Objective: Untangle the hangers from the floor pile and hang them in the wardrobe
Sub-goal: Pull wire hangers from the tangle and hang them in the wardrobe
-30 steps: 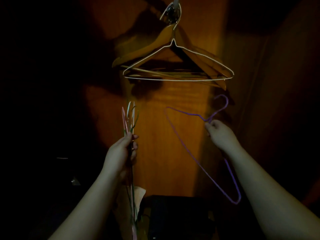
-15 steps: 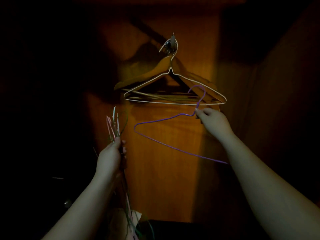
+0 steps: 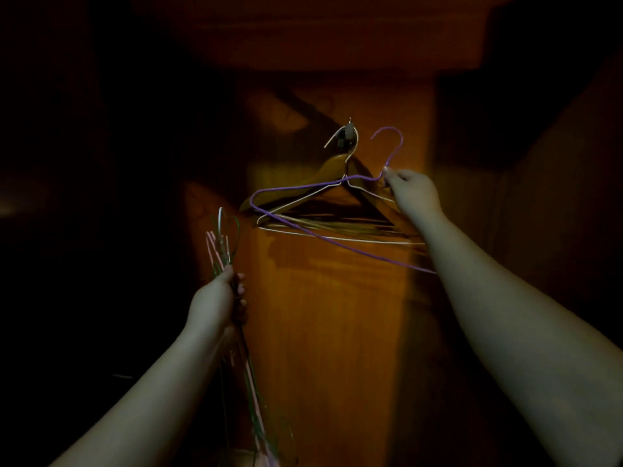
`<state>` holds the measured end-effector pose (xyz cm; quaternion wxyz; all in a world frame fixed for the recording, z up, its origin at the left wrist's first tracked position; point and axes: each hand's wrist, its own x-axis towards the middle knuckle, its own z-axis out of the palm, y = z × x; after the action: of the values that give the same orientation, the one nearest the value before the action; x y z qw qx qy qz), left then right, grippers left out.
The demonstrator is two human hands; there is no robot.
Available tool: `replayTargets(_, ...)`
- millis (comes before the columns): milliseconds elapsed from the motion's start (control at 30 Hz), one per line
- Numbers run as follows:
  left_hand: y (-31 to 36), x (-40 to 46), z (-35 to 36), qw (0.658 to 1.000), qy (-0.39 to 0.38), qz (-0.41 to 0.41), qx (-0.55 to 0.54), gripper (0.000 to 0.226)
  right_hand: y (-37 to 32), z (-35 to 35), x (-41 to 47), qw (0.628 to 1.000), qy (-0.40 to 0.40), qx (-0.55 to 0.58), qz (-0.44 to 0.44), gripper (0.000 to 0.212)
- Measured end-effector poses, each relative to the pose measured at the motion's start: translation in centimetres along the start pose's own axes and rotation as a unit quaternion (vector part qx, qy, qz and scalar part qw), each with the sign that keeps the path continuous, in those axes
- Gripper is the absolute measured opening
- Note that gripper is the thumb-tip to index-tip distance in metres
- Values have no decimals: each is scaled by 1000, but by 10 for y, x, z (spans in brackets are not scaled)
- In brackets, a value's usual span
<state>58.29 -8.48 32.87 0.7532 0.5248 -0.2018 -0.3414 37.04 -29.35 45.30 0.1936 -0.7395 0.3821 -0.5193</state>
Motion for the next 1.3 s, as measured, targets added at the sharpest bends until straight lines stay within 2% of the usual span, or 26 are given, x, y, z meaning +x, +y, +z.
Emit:
replayTargets(133, 2, -1, 1, 1000, -5, 0, 0, 33, -17, 8, 22, 1000, 1, 6, -14, 35)
replayTargets(267, -1, 1, -1, 1000, -2, 6, 2, 32, -30, 18, 33, 998, -45, 4, -39, 40)
replayTargets(433, -4, 0, -4, 1000, -3, 21, 9, 32, -23, 37, 32, 995, -78, -7, -62, 33)
replayTargets(533, -5, 0, -5, 1000, 3, 22, 14, 33, -15, 43, 32, 994, -87, -38, -62, 36)
replayTargets(833, -3, -7, -1, 999, -1, 31, 24, 32, -4, 47, 53, 975, -66, -192, -92, 35)
replayTargets(1000, -4, -8, 1, 999, -11, 23, 29, 33, -6, 50, 59, 972, -37, -211, -92, 43)
replayTargets(1300, -4, -14, 3, 999, -29, 17, 37, 34, -16, 48, 64, 954, -39, -287, -80, 47)
